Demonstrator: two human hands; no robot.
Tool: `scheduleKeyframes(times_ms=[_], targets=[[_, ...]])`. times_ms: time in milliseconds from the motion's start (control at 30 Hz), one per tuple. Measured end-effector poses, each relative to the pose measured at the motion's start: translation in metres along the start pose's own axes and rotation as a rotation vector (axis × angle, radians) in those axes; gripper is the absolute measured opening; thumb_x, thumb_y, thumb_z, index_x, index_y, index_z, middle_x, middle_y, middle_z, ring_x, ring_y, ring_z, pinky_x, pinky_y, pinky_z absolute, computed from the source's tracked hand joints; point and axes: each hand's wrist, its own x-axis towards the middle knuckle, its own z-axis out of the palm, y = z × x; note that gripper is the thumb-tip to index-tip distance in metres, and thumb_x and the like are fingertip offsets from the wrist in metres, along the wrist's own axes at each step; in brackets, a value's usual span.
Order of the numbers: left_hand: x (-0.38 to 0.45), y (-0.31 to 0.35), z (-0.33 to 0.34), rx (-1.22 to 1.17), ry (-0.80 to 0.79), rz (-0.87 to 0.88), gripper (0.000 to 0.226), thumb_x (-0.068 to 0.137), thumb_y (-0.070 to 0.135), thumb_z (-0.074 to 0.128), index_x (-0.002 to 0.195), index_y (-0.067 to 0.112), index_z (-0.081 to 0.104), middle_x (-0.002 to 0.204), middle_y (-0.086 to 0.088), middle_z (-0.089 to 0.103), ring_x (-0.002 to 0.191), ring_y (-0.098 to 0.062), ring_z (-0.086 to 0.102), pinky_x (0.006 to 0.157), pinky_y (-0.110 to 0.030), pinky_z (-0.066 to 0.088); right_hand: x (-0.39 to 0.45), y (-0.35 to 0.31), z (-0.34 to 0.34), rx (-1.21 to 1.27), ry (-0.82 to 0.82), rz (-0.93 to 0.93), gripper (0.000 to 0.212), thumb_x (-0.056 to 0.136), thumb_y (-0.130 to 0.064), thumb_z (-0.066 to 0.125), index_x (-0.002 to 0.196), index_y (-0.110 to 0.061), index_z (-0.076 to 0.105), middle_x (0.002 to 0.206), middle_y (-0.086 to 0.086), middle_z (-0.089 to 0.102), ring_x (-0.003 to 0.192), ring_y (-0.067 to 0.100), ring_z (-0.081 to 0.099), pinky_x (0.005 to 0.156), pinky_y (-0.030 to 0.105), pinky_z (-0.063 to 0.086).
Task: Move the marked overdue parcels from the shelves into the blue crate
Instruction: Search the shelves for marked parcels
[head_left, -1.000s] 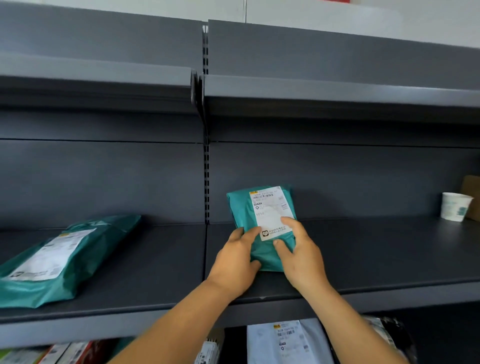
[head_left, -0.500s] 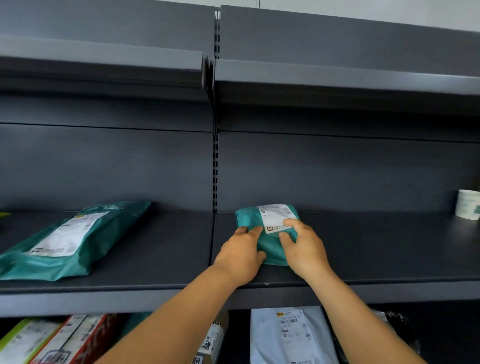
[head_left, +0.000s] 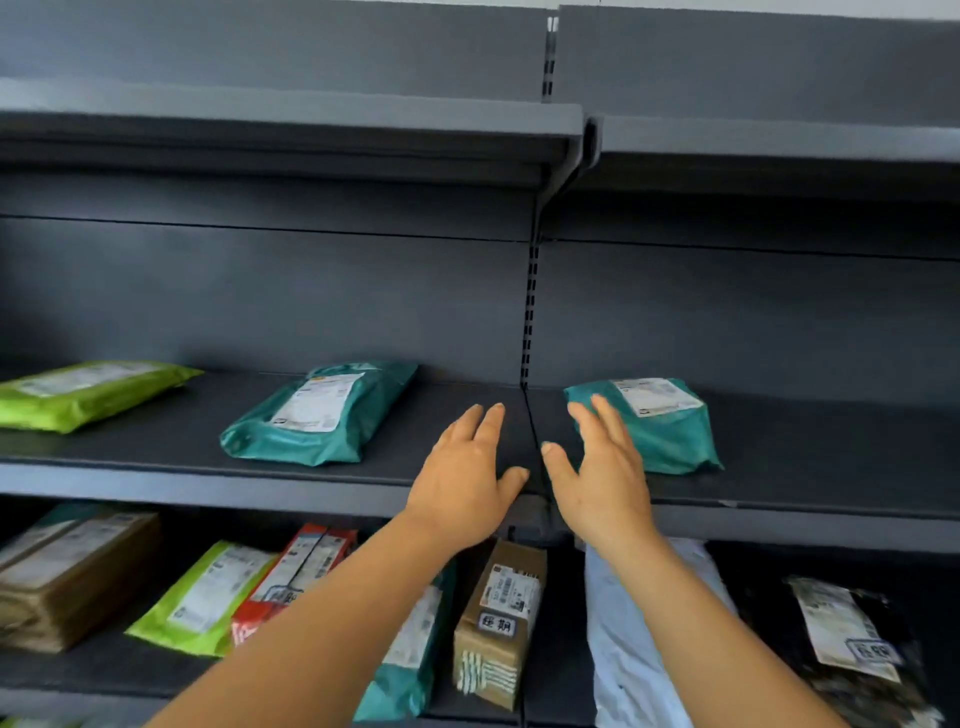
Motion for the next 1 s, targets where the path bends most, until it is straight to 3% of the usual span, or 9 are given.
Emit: scheduleKeyframes(times_ms=[400, 1000], targets=[[-0.177, -0.146, -0.114, 0.087, 0.026, -0.222, 0.073, 0.095, 0.039, 0.05, 0.152, 0.016, 0.011, 0.159, -0.002, 0.015, 0.146, -0.016, 0.012, 0.115, -0.027, 0.015, -0.134, -0.171, 0.113, 0.139, -0.241, -0.074, 0.057, 0.098, -0.037, 0.045, 0.15, -0.022, 0.027, 0.16, -0.005, 0.012, 0.148, 0.012, 0.006, 0.119, 0.031, 0.009], [-0.376, -0.326, -0.232, 0.138, 0.137, -0.673, 0.074, 0.092, 0.039, 0.056, 0.152, 0.023, 0.015, 0.157, 0.003, 0.02, 0.142, -0.017, 0.026, 0.114, -0.034, 0.029, -0.271, -0.365, 0.268, 0.257, -0.575, -0.302, 0.059, 0.097, -0.036, 0.048, 0.149, -0.019, 0.027, 0.159, -0.001, 0.016, 0.147, 0.015, 0.01, 0.119, 0.039, 0.016]])
